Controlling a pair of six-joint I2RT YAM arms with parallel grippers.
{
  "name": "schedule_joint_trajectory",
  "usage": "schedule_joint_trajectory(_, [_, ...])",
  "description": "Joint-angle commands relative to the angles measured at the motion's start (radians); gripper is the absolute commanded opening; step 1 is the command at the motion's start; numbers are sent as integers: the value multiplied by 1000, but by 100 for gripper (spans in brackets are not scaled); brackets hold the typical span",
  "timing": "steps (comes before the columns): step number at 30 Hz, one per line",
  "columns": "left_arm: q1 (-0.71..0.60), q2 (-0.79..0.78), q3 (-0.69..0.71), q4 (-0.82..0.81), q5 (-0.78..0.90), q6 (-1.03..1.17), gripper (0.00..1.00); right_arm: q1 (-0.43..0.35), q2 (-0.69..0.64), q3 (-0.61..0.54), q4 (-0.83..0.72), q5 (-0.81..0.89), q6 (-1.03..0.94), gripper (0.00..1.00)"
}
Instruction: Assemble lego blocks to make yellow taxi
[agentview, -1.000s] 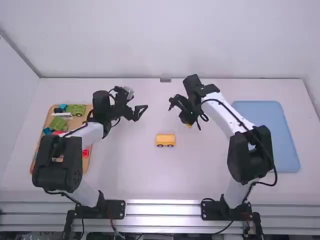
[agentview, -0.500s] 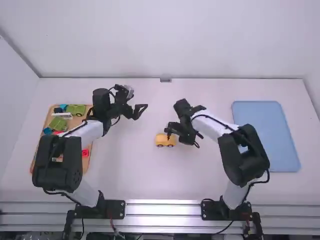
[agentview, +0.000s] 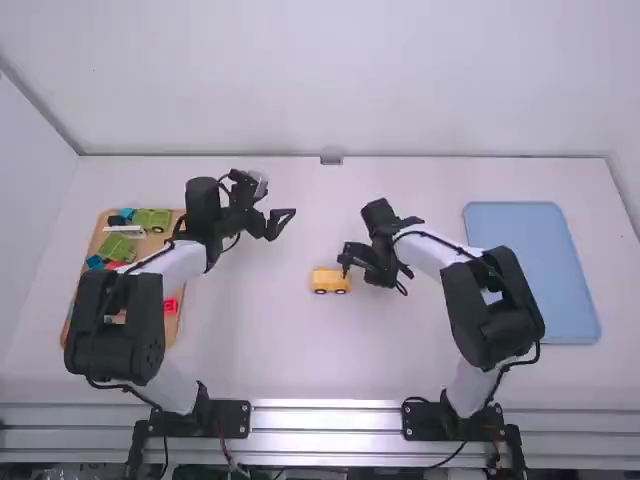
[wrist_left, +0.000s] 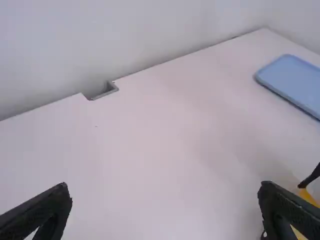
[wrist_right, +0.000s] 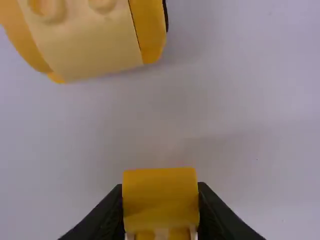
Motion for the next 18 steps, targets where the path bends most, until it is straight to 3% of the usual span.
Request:
schedule_joint_trajectory(1, [8, 5, 20, -4, 9, 11, 99, 8, 2, -15, 2, -21, -9, 42])
schedule_joint_trajectory(11, [8, 5, 20, 5, 8, 10, 99, 6, -13, 14, -40, -30, -5, 50])
schedule_joint_trajectory(13, [9, 5, 20, 8, 8, 11, 99, 6, -43, 31, -66, -53, -6, 64])
schedule_joint_trajectory(14, [10, 5, 20, 7, 5, 11, 99, 6, -74, 46, -92, -79, -6, 78])
schedule_joint_trajectory(15, [10, 5, 20, 7, 5, 11, 99, 6, -78, 47, -94, -82, -6, 80])
schedule_joint_trajectory(16, [9, 5, 20, 11, 14, 8, 99, 2, -111, 58, -109, -101, -6, 99])
schedule_joint_trajectory(18, [9, 5, 20, 14, 16, -11, 99, -9, -146, 60, -111, -125, -9, 98])
